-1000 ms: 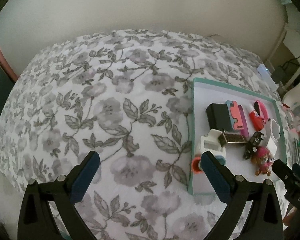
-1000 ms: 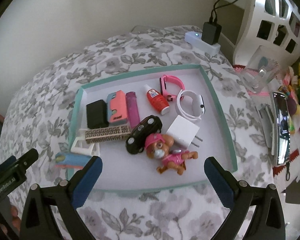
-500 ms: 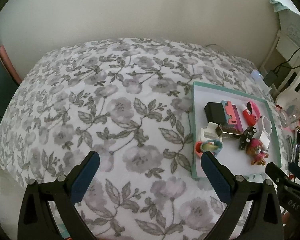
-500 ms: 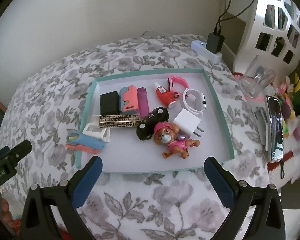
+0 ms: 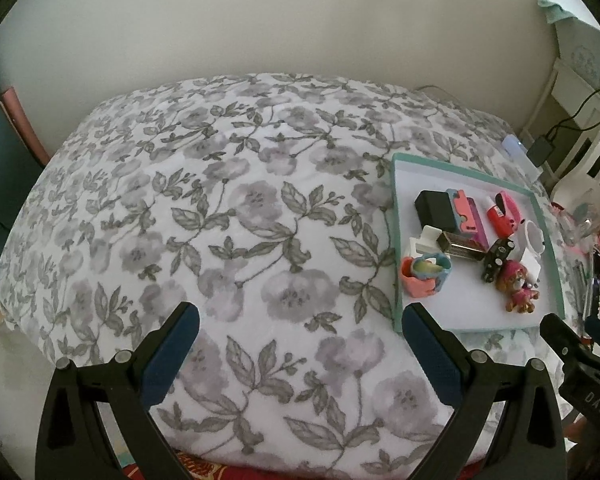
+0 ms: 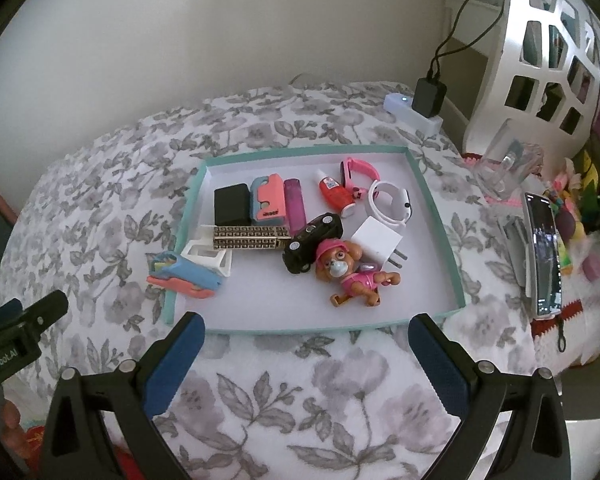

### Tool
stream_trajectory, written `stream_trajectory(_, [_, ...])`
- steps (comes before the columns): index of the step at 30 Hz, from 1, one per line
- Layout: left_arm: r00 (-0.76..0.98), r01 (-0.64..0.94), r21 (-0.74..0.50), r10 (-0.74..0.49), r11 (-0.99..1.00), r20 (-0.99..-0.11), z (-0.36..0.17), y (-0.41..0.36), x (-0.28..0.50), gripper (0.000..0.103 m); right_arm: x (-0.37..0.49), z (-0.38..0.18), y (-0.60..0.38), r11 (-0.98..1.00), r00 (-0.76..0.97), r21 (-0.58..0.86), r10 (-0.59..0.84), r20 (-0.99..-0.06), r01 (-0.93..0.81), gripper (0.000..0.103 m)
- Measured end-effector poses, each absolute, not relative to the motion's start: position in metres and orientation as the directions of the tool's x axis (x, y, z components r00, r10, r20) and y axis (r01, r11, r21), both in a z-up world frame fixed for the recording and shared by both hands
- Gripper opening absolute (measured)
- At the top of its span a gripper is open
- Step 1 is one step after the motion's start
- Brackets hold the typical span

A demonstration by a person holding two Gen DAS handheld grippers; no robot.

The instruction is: Organize rigid objects

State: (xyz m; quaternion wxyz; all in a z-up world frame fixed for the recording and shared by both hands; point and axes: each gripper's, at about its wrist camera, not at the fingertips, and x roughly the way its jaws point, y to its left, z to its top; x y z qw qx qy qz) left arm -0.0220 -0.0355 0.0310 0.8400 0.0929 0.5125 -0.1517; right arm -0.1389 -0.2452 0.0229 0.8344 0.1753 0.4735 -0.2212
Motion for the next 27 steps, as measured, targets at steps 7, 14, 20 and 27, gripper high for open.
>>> stream_trajectory(7, [0.444, 0.376, 0.043, -0.139, 0.926, -0.885, 0.0328, -0.0425, -0.0277, 0.101, -0.1385, 0.0239, -0.2441, 0.843, 0.457, 0.086, -0.199, -0.867, 0.531, 0.103])
stream_trajectory(14, [0.445, 0.38, 0.058, -0.128, 0.923, -0.886, 0.032, -0.0418, -0.0272, 0.101, -0.137, 0.0226, -0.2434, 0.847, 0.454, 0.082, -0.197, -0.869, 0.525, 0.103])
stream_trajectory(20, [0.444, 0.38, 0.065, -0.12, 0.923, -0.888, 0.0312, -0.044, -0.0276, 0.101, -0.1345, 0.0209, -0.2421, 0.852, 0.449, 0.074, -0.197, -0.872, 0.518, 0.103])
stream_trajectory(27, [0.442, 0.377, 0.068, -0.115, 0.924, -0.889, 0.0304, -0.044, -0.0268, 0.101, -0.1333, 0.0201, -0.2419, 0.856, 0.444, 0.065, -0.199, -0.874, 0.512, 0.103])
